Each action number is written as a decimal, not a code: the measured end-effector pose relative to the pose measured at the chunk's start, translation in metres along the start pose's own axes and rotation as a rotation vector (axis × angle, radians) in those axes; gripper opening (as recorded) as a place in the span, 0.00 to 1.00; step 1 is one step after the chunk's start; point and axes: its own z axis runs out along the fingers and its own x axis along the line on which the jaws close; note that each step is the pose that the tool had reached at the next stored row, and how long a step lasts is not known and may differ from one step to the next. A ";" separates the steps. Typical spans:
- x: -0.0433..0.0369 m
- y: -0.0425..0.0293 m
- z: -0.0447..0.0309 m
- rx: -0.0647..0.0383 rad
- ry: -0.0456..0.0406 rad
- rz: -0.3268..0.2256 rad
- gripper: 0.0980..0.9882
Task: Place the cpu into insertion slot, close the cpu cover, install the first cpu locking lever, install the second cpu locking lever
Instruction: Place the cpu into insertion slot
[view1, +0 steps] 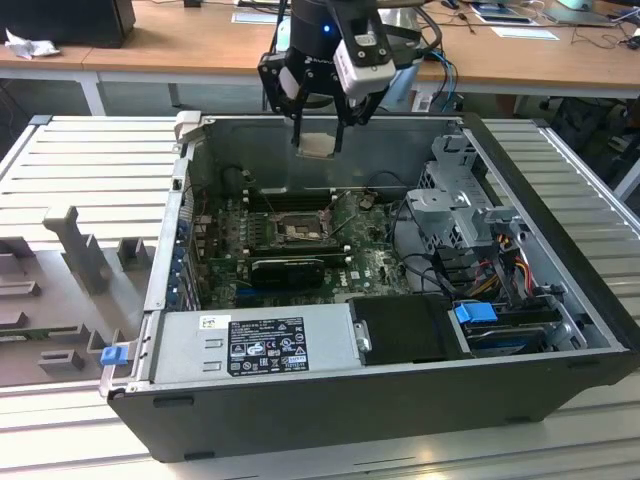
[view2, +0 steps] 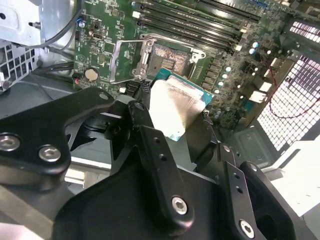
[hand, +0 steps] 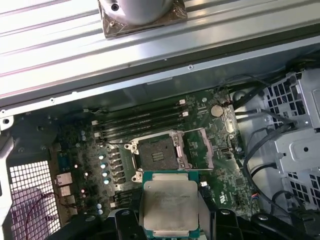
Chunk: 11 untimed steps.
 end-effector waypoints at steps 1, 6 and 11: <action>0.0000 0.0000 0.0001 0.000 -0.0012 0.014 0.48; 0.0000 0.0000 0.0004 -0.001 -0.0041 0.046 0.48; 0.0000 0.0000 0.0005 -0.002 -0.0065 0.073 0.48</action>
